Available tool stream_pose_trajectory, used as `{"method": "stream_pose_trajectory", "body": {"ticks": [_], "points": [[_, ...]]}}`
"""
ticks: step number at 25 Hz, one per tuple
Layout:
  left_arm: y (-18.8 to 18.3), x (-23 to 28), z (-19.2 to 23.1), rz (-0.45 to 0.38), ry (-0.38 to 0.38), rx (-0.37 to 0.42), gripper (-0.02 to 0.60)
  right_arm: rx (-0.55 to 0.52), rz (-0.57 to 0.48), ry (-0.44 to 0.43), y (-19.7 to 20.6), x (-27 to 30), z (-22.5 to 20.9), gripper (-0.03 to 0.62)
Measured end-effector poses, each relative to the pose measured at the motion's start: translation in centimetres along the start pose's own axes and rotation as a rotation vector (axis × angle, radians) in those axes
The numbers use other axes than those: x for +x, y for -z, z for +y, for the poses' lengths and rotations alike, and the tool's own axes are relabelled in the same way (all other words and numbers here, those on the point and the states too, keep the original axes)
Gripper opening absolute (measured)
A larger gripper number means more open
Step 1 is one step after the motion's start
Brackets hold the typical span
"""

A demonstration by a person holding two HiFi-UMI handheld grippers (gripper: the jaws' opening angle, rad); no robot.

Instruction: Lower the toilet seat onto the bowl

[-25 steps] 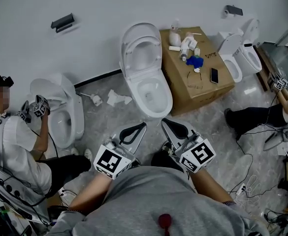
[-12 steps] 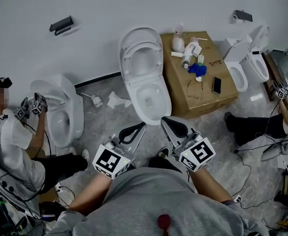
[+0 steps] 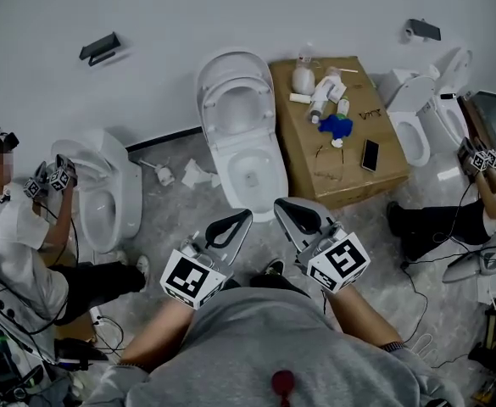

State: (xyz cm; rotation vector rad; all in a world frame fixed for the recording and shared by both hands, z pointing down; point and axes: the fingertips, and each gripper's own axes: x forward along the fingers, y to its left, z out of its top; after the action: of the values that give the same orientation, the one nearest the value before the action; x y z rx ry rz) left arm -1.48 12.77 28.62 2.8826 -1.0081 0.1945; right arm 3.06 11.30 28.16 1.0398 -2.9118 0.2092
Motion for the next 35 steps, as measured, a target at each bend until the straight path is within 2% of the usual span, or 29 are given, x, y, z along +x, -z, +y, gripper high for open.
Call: {"method": "stream_pose_trajectory", "body": {"ticks": [7,13,25,35], "points": [[0.1,2.4,-0.2,0.006,-0.013,0.003,0.009,-0.013,0.007,-0.016,0.1,-0.6,-2.4,0.014],[0.5,4.1,1.4,0.009,-0.029,-0.01,0.009,-0.017,0.028,-0.03,0.5,0.5,-4.3,0.014],[0.7,8.4,8.1,0.0,-0.007,-0.01,0.009,-0.035,0.065,-0.024,1.0,6.0,-9.1,0.014],[0.7,11.7,16.3,0.009,0.003,-0.025,0.009,-0.031,0.077,0.003,0.3,13.0,-13.9,0.014]]}}
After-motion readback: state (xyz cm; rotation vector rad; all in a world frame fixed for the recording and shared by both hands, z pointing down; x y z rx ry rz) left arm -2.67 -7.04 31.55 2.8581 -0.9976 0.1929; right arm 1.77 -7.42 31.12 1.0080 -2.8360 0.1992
